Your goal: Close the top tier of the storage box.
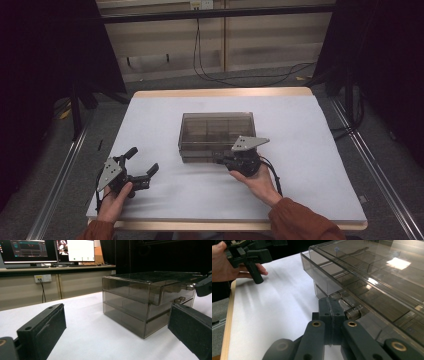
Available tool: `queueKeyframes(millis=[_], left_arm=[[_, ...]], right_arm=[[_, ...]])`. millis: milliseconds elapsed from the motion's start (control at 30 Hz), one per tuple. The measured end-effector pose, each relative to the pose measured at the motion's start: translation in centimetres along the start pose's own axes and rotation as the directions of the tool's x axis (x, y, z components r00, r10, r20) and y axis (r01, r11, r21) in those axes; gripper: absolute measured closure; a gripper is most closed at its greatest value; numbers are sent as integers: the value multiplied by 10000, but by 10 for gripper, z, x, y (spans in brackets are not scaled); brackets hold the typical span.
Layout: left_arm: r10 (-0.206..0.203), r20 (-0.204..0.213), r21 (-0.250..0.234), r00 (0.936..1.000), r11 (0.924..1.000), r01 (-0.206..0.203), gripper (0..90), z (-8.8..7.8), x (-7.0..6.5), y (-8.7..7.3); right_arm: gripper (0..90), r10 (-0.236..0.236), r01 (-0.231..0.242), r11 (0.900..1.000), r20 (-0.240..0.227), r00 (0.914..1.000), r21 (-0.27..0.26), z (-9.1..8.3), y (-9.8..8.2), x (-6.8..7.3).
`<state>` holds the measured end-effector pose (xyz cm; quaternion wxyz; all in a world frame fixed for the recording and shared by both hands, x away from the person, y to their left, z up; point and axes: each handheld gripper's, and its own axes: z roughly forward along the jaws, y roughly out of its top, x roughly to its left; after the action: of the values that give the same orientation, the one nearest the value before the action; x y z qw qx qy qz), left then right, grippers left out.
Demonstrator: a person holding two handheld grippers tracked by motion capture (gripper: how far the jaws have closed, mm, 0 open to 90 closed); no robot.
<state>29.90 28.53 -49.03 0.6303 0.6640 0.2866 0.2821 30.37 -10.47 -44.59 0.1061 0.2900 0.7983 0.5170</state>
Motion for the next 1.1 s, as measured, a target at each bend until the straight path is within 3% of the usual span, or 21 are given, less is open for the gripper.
queueKeyframes(millis=[1100], left_arm=[[-2,-1,-5,10000,10000,2,16,0,0,0]], right_arm=[[900,149,-147,9999,284,9995,-66,3,1,-9]])
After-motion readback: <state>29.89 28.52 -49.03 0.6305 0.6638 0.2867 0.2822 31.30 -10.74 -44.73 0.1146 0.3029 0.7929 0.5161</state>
